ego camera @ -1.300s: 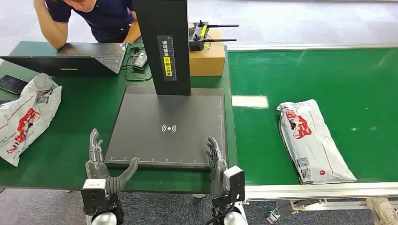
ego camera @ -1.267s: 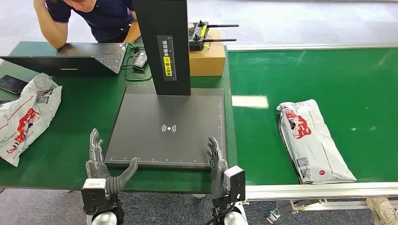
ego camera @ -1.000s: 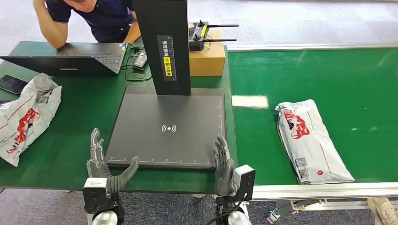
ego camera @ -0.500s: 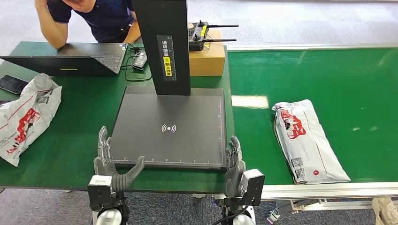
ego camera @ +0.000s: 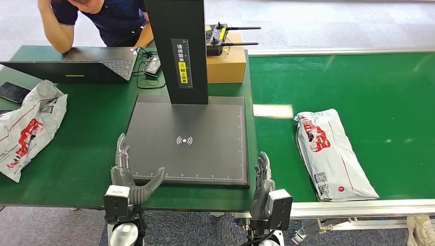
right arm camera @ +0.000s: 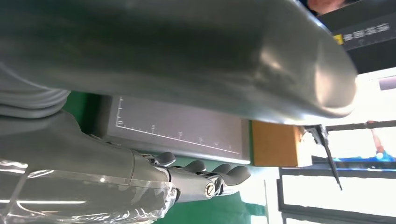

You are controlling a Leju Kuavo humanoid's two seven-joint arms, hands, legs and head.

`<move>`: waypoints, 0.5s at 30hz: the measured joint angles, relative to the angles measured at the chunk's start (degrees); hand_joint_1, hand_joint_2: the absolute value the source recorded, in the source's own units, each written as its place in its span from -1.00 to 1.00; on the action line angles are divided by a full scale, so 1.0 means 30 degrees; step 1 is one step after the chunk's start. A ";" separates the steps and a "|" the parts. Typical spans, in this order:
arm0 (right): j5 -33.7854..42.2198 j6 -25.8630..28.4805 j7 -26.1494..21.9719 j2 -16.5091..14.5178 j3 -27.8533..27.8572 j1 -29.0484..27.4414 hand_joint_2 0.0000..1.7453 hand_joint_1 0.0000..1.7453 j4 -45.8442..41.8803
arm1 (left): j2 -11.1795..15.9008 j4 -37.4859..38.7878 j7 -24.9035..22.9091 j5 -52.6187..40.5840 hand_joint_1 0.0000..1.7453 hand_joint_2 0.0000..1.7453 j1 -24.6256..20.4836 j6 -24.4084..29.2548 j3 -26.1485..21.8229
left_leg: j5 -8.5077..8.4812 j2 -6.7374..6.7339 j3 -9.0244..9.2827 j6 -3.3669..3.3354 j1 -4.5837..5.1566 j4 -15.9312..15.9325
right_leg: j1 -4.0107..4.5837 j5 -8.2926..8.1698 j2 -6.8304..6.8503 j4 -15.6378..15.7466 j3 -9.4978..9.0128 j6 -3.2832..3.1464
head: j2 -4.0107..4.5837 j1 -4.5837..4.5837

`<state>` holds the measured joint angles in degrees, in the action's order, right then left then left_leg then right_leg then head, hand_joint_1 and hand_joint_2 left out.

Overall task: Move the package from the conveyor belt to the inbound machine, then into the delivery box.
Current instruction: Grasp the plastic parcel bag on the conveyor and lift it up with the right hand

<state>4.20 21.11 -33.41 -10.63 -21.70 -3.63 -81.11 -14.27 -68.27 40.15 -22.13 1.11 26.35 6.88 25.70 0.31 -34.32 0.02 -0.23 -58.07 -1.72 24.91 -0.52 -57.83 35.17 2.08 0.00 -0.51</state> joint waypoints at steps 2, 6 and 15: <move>-0.0331 -0.0168 0.0404 0.0027 0.0049 -0.0088 -1.00 -1.00 -0.0009 | -0.0002 0.0089 0.0000 0.0268 -1.00 1.00 -0.0062 0.0131 0.0069 | 0.0000 0.0000 0.0000 0.0000 0.0000 0.0001 | 0.0000 0.0000 0.0001 0.0000 0.0000 0.0000 | 0.0000 0.0002; -0.1119 -0.0246 0.1066 0.0046 0.0195 -0.0160 -1.00 -1.00 -0.0009 | 0.0007 0.0238 0.0002 0.0778 -1.00 1.00 -0.0183 0.0375 0.0310 | -0.0001 0.0000 0.0001 0.0000 0.0000 0.0000 | 0.0000 0.0000 0.0001 0.0000 -0.0002 0.0000 | 0.0000 0.0002; -0.1263 -0.0030 0.2204 0.0060 0.0789 -0.0265 -1.00 -1.00 -0.0228 | 0.0020 0.0411 0.0007 0.0834 -1.00 1.00 -0.0362 0.0552 0.0501 | -0.0001 0.0000 -0.0001 -0.0001 0.0000 -0.0001 | -0.0001 -0.0001 0.0001 0.0000 -0.0004 0.0001 | 0.0000 0.0000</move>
<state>0.41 21.02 -26.80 -10.45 -19.34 -4.43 -81.79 -14.21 -67.04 40.17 -19.63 0.03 28.01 8.38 25.70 0.31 -34.32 0.02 -0.23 -58.08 -1.72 24.90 -0.52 -57.83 35.15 2.08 0.00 -0.51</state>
